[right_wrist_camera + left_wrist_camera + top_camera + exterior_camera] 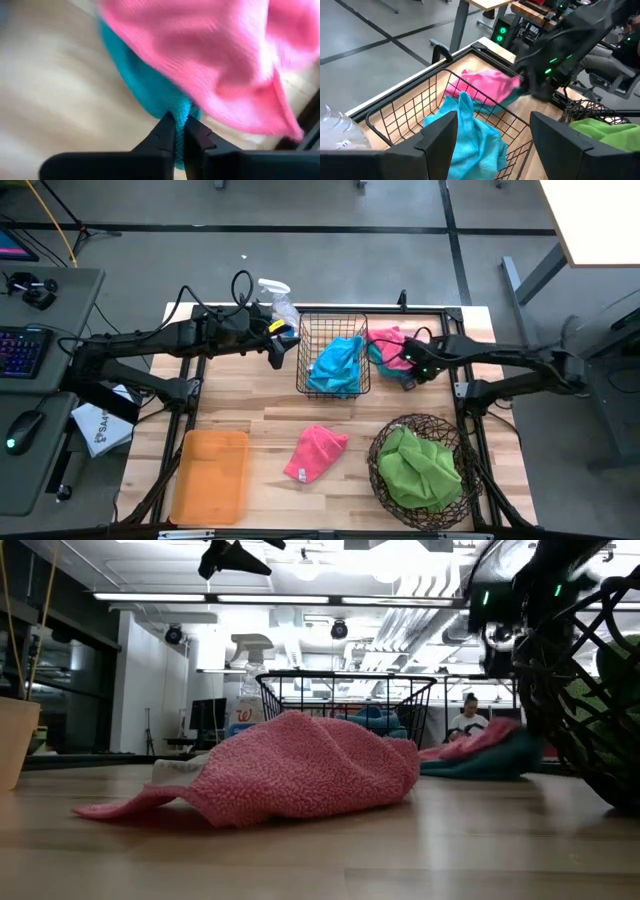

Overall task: Sort microfiber towel by color & place in baskets
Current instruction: Put the blue towel into the wire basket

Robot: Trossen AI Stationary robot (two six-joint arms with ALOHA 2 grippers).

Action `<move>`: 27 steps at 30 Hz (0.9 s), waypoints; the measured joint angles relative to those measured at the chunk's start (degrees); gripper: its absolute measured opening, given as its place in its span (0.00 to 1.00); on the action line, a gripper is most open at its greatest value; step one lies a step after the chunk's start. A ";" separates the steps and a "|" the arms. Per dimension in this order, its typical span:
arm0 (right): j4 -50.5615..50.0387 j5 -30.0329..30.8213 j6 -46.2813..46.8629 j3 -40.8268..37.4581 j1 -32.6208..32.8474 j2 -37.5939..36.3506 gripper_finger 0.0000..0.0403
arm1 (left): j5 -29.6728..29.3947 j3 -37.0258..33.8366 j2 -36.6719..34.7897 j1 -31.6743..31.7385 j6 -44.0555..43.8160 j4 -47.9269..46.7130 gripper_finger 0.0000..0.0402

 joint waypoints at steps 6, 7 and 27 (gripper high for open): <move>-7.94 1.27 1.98 14.58 3.51 -10.65 0.01 | -0.02 0.00 0.00 0.00 3.01 0.00 0.58; -8.53 2.16 2.00 17.45 3.55 -11.86 0.01 | -0.02 0.00 0.00 0.00 3.49 0.00 0.58; 20.22 -3.31 -9.27 40.43 4.39 -7.81 0.00 | 1.00 -0.01 -0.85 -0.90 15.18 9.25 0.58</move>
